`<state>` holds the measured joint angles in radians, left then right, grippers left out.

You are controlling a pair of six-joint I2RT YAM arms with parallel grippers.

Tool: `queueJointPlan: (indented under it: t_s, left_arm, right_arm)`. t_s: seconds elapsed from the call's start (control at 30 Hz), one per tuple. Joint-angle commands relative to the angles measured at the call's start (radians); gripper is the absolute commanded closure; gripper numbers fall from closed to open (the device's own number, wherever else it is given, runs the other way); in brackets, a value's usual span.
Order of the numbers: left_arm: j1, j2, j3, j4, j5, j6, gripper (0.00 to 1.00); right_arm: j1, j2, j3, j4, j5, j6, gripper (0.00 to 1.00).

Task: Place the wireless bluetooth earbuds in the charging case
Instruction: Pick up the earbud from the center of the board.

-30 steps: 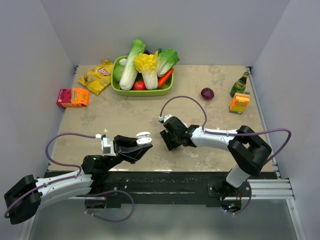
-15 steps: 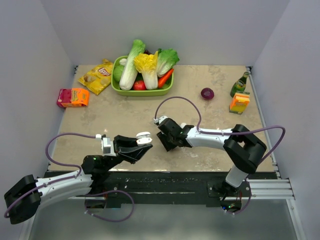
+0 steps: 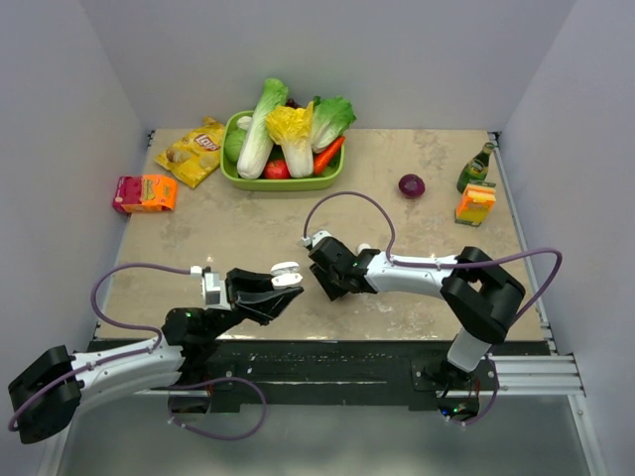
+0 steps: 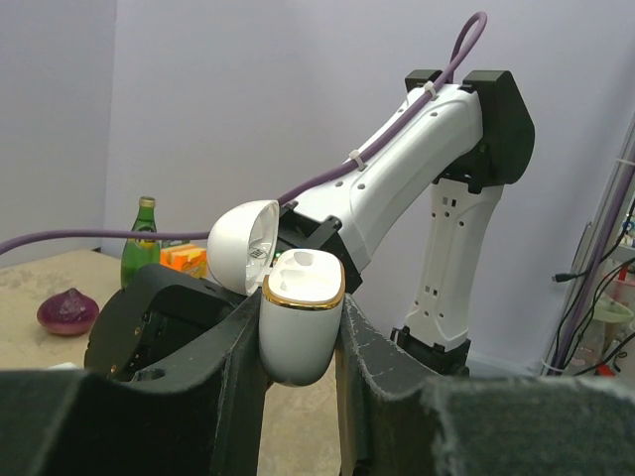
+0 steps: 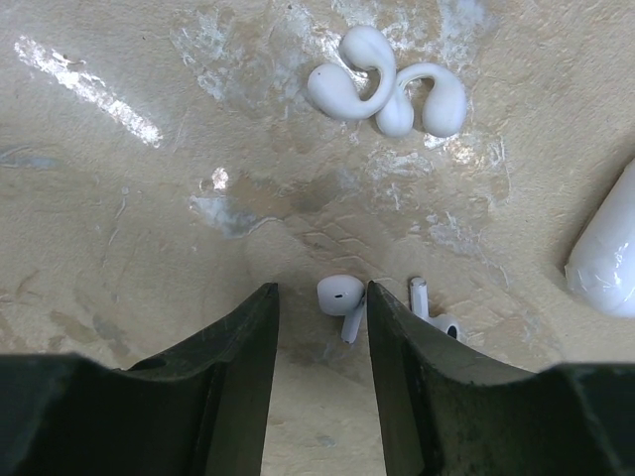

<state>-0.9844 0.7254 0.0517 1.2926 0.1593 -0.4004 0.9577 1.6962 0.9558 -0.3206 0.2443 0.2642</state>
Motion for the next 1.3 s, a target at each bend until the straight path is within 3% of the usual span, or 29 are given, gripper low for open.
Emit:
queueJointPlan:
  t_s: [0.0,0.77,1.0,1.27]
  left_arm:
    - [-0.007,0.009,-0.257,0.149,-0.01,0.011,1.0]
    - [-0.01,0.003,-0.256,0.146,-0.007,0.012,1.0]
    - [-0.01,0.012,-0.253,0.148,-0.004,0.012,1.0]
    - [-0.01,0.008,-0.251,0.145,-0.003,0.017,1.0]
  right_arm:
    - [0.003,0.023,0.017,-0.057,0.032,0.003,0.57]
    - [0.003,0.014,-0.011,-0.058,-0.017,0.018,0.61]
    - [0.003,0.016,-0.015,-0.066,-0.022,0.029,0.7]
    - [-0.005,-0.009,-0.034,-0.029,-0.028,0.081,0.95]
